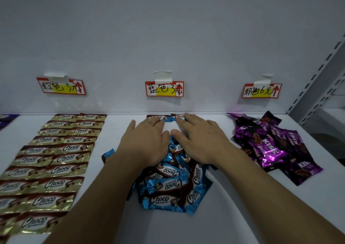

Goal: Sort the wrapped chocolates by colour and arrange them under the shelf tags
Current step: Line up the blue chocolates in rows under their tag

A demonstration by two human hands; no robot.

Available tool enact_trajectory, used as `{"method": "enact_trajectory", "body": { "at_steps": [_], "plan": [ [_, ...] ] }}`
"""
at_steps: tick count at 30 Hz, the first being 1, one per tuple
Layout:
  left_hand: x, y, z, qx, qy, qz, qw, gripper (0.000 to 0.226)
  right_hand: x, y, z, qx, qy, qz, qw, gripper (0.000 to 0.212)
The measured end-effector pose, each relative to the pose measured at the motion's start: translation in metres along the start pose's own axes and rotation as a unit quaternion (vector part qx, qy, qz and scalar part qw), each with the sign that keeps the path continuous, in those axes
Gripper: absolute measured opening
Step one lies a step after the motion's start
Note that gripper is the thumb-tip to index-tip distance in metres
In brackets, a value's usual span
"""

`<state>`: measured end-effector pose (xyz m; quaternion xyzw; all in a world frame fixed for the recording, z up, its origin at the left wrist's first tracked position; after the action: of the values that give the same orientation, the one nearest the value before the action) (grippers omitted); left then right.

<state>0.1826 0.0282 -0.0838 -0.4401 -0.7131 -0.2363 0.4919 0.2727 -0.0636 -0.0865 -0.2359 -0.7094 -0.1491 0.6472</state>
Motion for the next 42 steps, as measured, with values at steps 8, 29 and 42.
{"method": "enact_trajectory", "body": {
  "at_steps": [8,29,42],
  "plan": [
    [0.015,-0.005,0.011,0.011,0.013,-0.002,1.0,0.051,0.039,-0.014,-0.019,-0.065,-0.071,-0.149,0.984,0.039],
    [-0.004,-0.004,-0.003,-0.003,0.009,0.006,1.0,0.059,0.004,-0.002,0.003,0.045,-0.012,-0.008,0.999,0.057],
    [0.001,-0.002,-0.002,-0.005,-0.008,-0.007,1.0,0.058,0.005,-0.001,0.001,0.051,0.001,-0.008,0.999,0.059]
  ]
}}
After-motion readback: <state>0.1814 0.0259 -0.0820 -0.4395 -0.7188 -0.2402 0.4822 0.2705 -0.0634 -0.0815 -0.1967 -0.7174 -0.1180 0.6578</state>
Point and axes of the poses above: each hand's wrist, its own y-axis towards the middle knuckle, its own x-axis out of the back of the hand, z = x × y, the point moved 6 cm from there along y, towards the middle knuckle, and after that the axes turned 15 degrees about -y, right-handed, at the moved point
